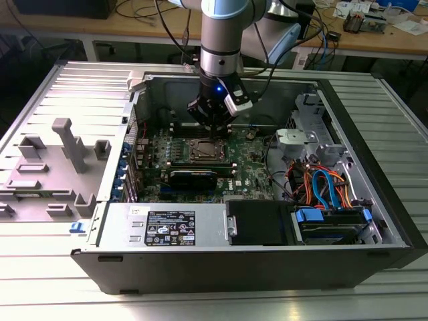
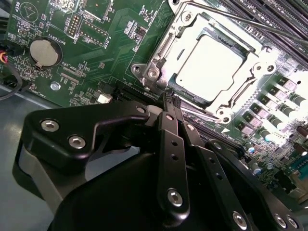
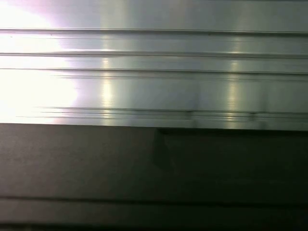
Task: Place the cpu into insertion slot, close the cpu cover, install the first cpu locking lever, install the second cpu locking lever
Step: 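Install the first cpu locking lever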
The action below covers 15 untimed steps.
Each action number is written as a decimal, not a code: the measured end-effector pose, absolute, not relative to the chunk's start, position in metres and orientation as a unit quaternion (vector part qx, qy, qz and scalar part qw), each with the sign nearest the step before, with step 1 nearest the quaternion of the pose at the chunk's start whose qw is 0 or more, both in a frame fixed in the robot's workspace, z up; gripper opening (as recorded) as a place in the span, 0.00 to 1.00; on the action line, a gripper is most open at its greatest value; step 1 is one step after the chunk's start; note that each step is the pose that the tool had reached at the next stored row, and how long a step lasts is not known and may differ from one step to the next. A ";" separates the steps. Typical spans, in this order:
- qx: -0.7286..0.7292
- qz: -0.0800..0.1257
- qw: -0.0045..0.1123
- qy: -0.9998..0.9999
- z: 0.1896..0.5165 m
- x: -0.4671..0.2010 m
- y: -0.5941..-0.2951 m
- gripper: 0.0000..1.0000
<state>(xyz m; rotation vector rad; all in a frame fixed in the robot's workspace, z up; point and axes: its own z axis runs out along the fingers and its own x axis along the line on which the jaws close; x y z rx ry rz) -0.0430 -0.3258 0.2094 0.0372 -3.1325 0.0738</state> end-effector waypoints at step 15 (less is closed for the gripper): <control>0.012 0.024 0.004 -1.000 0.209 -0.043 -0.326 0.11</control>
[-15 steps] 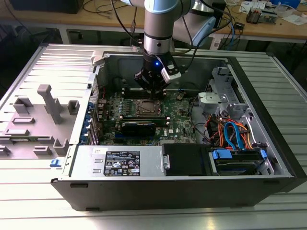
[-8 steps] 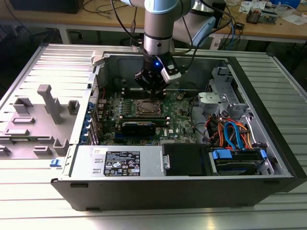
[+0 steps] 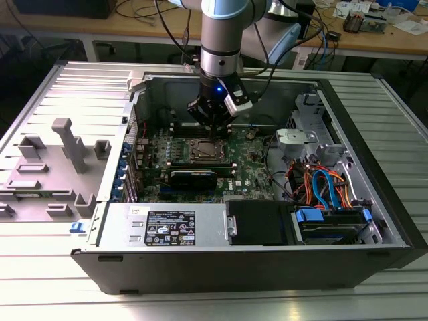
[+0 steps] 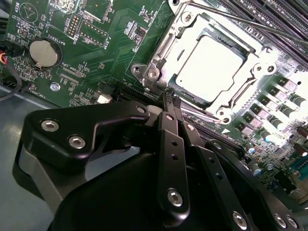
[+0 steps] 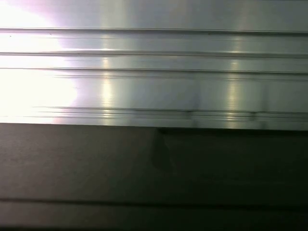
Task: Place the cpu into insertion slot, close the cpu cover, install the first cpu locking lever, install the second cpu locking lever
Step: 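Install the first cpu locking lever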
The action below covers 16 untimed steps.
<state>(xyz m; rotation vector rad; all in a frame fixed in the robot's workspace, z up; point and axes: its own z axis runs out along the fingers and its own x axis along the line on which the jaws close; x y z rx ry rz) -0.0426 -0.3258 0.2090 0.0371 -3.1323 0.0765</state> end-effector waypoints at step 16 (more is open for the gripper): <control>0.012 0.024 0.004 -1.000 0.208 -0.041 -0.326 0.11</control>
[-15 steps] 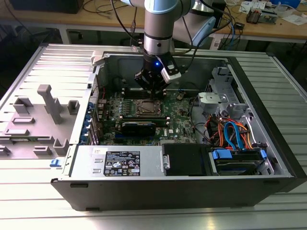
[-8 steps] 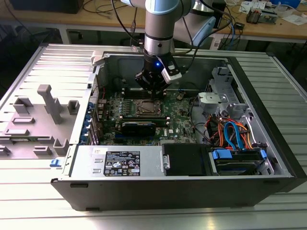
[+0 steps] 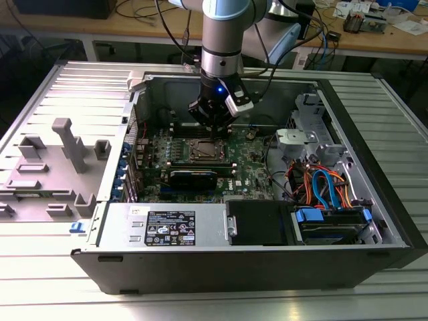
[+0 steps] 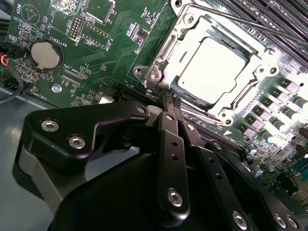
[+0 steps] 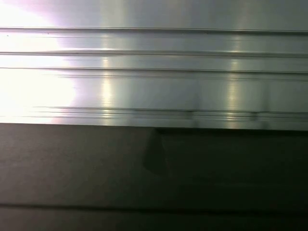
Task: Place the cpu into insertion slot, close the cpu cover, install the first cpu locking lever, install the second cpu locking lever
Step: 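Install the first cpu locking lever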
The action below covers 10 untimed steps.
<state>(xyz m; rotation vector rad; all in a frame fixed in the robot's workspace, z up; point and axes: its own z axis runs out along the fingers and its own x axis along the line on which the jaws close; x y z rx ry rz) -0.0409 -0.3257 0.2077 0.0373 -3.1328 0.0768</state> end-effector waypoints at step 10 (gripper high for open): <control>0.012 0.028 0.004 -1.000 0.205 -0.041 -0.326 0.11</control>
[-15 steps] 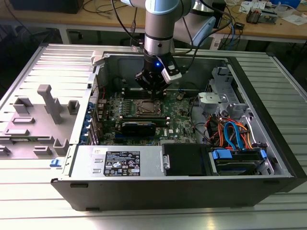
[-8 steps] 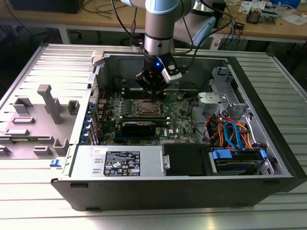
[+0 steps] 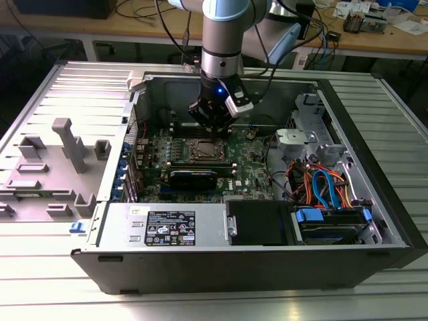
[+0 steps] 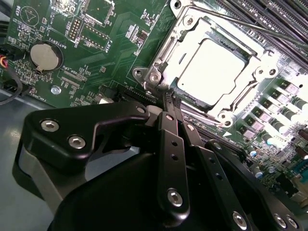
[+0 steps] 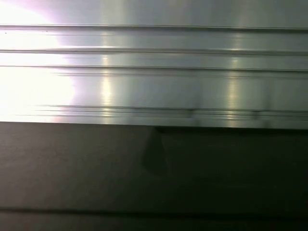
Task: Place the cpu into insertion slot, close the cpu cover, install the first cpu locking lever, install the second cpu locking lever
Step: 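Install the first cpu locking lever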
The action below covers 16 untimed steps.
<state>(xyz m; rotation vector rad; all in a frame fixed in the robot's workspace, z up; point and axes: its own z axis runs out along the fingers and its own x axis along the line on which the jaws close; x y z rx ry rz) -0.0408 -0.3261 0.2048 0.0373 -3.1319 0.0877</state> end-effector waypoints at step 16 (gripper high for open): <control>0.012 0.024 0.004 -1.000 0.202 -0.041 -0.325 0.11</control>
